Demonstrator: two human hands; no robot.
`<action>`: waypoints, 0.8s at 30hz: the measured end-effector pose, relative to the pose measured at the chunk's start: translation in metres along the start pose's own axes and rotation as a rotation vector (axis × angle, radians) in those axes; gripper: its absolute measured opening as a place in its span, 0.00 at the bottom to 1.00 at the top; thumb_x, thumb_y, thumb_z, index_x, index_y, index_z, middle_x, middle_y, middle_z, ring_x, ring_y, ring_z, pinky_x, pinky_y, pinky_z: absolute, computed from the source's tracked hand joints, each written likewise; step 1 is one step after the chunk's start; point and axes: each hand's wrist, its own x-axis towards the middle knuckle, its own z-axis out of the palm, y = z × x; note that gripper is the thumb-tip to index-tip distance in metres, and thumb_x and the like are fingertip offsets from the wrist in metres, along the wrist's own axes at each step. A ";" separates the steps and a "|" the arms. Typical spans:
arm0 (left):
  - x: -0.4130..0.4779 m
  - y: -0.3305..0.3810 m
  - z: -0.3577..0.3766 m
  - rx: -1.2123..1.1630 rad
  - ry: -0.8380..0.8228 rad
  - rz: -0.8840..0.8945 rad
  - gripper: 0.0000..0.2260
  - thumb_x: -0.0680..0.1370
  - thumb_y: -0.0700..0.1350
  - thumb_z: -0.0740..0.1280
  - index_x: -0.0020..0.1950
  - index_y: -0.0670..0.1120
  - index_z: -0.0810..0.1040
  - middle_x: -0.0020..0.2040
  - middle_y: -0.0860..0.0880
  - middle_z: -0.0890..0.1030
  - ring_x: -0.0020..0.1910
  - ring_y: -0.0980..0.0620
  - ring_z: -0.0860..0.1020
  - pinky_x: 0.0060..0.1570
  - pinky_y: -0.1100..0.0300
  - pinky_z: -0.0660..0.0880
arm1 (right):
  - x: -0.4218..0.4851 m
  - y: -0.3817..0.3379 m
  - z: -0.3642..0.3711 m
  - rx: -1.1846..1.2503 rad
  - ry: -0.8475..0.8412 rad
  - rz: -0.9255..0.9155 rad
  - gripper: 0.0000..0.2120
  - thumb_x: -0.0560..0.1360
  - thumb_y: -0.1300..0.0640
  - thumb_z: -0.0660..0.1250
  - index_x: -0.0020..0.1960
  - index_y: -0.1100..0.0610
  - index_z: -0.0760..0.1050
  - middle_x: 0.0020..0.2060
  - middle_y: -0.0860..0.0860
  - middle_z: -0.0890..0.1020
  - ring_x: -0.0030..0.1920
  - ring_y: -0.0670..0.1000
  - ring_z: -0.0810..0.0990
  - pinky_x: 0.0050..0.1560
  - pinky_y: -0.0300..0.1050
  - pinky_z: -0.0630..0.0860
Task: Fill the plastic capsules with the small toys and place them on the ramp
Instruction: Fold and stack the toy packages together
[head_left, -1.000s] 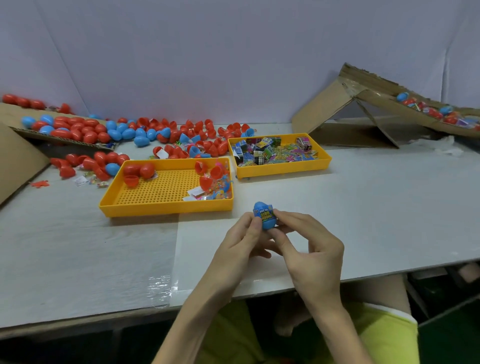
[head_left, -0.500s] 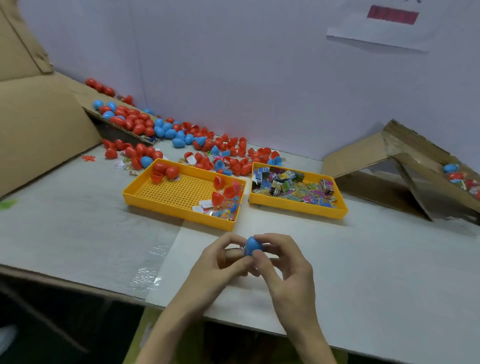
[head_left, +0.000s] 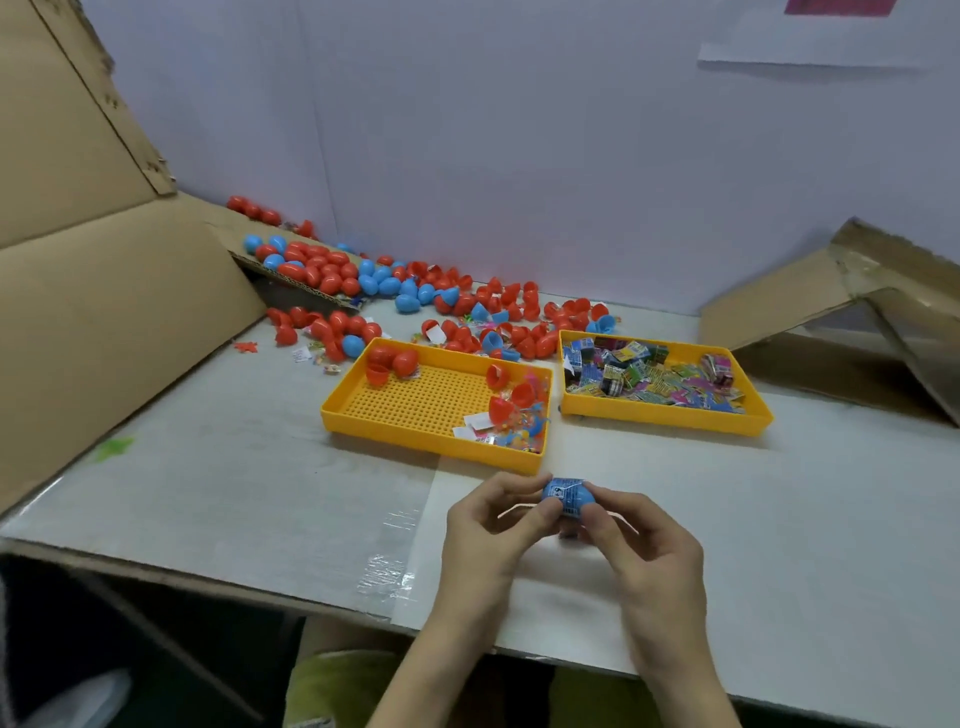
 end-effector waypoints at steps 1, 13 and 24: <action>0.001 -0.001 -0.002 -0.008 -0.015 -0.010 0.10 0.69 0.46 0.79 0.48 0.48 0.86 0.47 0.43 0.86 0.47 0.46 0.86 0.48 0.57 0.81 | -0.001 0.000 0.000 0.006 0.011 0.011 0.10 0.68 0.52 0.73 0.49 0.51 0.85 0.45 0.54 0.87 0.44 0.57 0.86 0.44 0.40 0.81; 0.010 -0.003 -0.001 -0.063 -0.055 -0.087 0.14 0.66 0.48 0.77 0.50 0.50 0.88 0.49 0.42 0.87 0.48 0.42 0.86 0.47 0.61 0.80 | -0.001 -0.004 -0.001 0.077 0.054 0.023 0.10 0.69 0.56 0.74 0.49 0.54 0.86 0.46 0.56 0.87 0.44 0.59 0.86 0.45 0.42 0.82; -0.003 -0.005 0.004 0.209 0.086 0.134 0.06 0.74 0.41 0.75 0.46 0.52 0.87 0.47 0.53 0.87 0.46 0.54 0.85 0.47 0.65 0.79 | -0.004 -0.001 0.000 0.038 0.071 -0.058 0.10 0.68 0.57 0.74 0.50 0.55 0.85 0.44 0.51 0.87 0.43 0.53 0.87 0.42 0.37 0.81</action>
